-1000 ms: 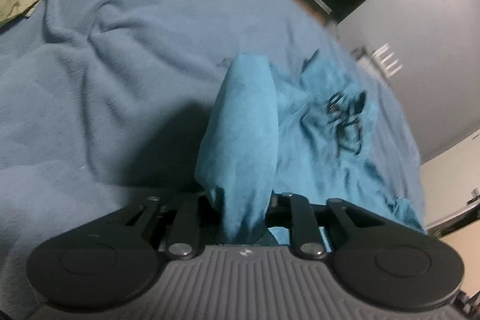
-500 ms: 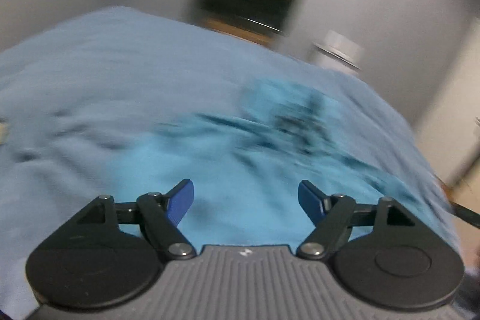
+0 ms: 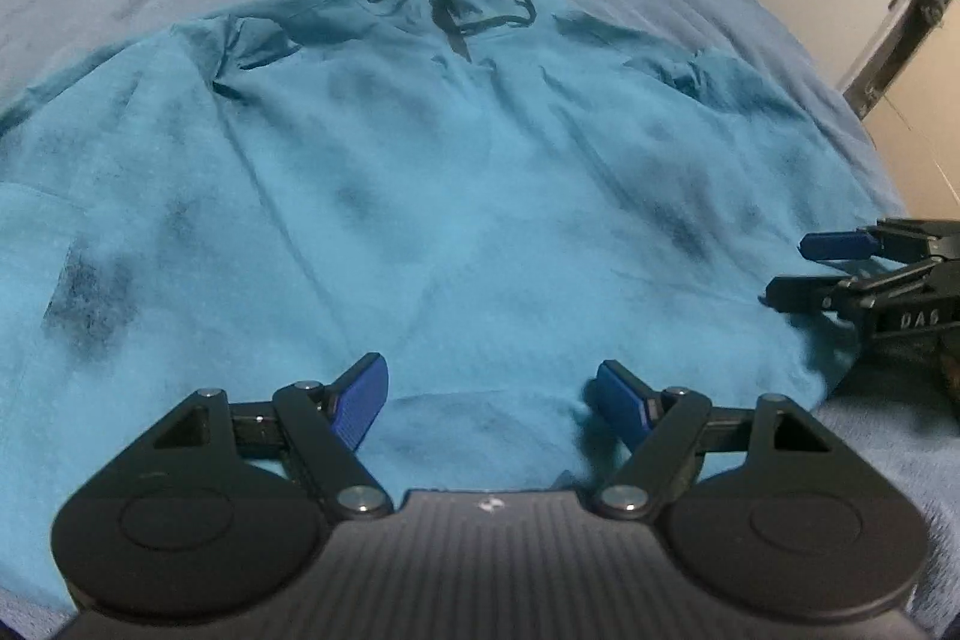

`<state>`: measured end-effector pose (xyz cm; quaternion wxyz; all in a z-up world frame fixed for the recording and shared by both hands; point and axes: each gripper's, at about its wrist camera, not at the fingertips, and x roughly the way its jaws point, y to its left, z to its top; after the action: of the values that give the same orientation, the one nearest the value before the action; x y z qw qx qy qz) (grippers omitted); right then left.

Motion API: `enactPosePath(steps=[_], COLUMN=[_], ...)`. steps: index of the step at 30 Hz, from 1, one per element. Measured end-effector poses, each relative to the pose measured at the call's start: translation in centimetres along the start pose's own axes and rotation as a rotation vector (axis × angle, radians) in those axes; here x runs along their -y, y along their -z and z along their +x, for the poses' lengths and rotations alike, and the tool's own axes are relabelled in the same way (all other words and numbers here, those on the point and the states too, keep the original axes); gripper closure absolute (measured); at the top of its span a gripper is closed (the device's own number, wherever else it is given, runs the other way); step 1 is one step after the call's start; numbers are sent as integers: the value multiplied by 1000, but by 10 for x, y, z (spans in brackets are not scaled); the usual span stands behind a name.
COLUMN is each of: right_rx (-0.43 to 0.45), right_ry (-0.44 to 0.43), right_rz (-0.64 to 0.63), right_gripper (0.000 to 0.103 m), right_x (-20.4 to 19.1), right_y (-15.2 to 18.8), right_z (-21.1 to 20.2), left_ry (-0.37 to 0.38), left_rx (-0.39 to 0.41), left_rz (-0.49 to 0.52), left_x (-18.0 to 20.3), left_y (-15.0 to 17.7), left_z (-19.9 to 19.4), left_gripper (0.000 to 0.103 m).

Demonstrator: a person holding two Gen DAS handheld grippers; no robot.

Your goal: Fold large clothes

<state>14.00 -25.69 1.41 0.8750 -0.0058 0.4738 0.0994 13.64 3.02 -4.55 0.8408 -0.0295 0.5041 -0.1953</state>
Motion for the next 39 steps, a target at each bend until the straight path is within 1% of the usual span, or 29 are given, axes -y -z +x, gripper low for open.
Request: enactPosePath(steps=[3, 4, 6, 7, 9, 11, 12, 13, 14, 15, 16, 17, 18, 19, 20, 22, 24, 25, 26, 28, 31, 33, 34, 36, 39], right_rx=[101, 137, 197, 228, 298, 342, 356, 354, 316, 278, 245, 233, 236, 245, 262, 341, 410, 436, 456, 460, 452, 452, 446, 433, 450], right_ry=[-2, -2, 9, 26, 72, 96, 109, 137, 202, 251, 284, 287, 271, 253, 233, 175, 136, 111, 87, 65, 20, 0, 0, -5, 28], right_rz=[113, 157, 238, 252, 236, 208, 203, 205, 225, 256, 301, 344, 375, 387, 385, 352, 286, 256, 224, 182, 144, 144, 159, 202, 260], right_gripper=[23, 24, 27, 30, 29, 31, 32, 36, 47, 54, 57, 57, 56, 52, 45, 41, 38, 35, 33, 32, 32, 33, 33, 33, 33], right_x=[22, 33, 53, 59, 69, 77, 80, 85, 93, 99, 106, 114, 120, 124, 125, 118, 105, 101, 95, 88, 83, 84, 81, 88, 102], right_y=[-4, -3, -13, -17, -22, -28, -30, -31, -31, -30, -30, -27, -26, -24, -24, -24, -30, -33, -40, -62, -107, -136, -154, -183, -222], right_z=[-6, -5, -1, 2, 9, 23, 30, 38, 47, 55, 64, 66, 66, 64, 61, 52, 44, 39, 39, 45, 69, 87, 104, 126, 157], left_ry=[20, 17, 2, -1, -17, -49, -64, -89, -128, -186, -237, -294, -326, -318, -307, -314, -314, -320, -328, -337, -342, -330, -320, -299, -304], left_rx=[73, 105, 168, 193, 251, 299, 318, 336, 349, 357, 360, 363, 358, 358, 367, 373, 367, 364, 361, 354, 355, 369, 383, 432, 508], left_rz=[-52, -71, -118, -134, -161, -175, -173, -169, -168, -173, -183, -203, -235, -273, -292, -261, -216, -199, -188, -171, -158, -166, -175, -203, -235], left_x=[-7, -10, -17, -20, -24, -27, -28, -29, -32, -36, -41, -49, -56, -65, -69, -66, -60, -57, -56, -54, -52, -54, -56, -59, -65], left_y=[-10, -15, -28, -34, -50, -67, -73, -79, -84, -87, -87, -85, -82, -77, -74, -73, -76, -76, -77, -78, -76, -75, -75, -74, -76], left_z=[1, 1, -1, -1, 6, 15, 21, 26, 31, 36, 41, 46, 50, 53, 55, 58, 62, 65, 69, 74, 80, 79, 78, 72, 64], left_gripper=[27, 27, 27, 26, 22, 22, 22, 22, 22, 22, 22, 22, 22, 22, 22, 22, 16, 14, 14, 12, 12, 12, 12, 12, 12])
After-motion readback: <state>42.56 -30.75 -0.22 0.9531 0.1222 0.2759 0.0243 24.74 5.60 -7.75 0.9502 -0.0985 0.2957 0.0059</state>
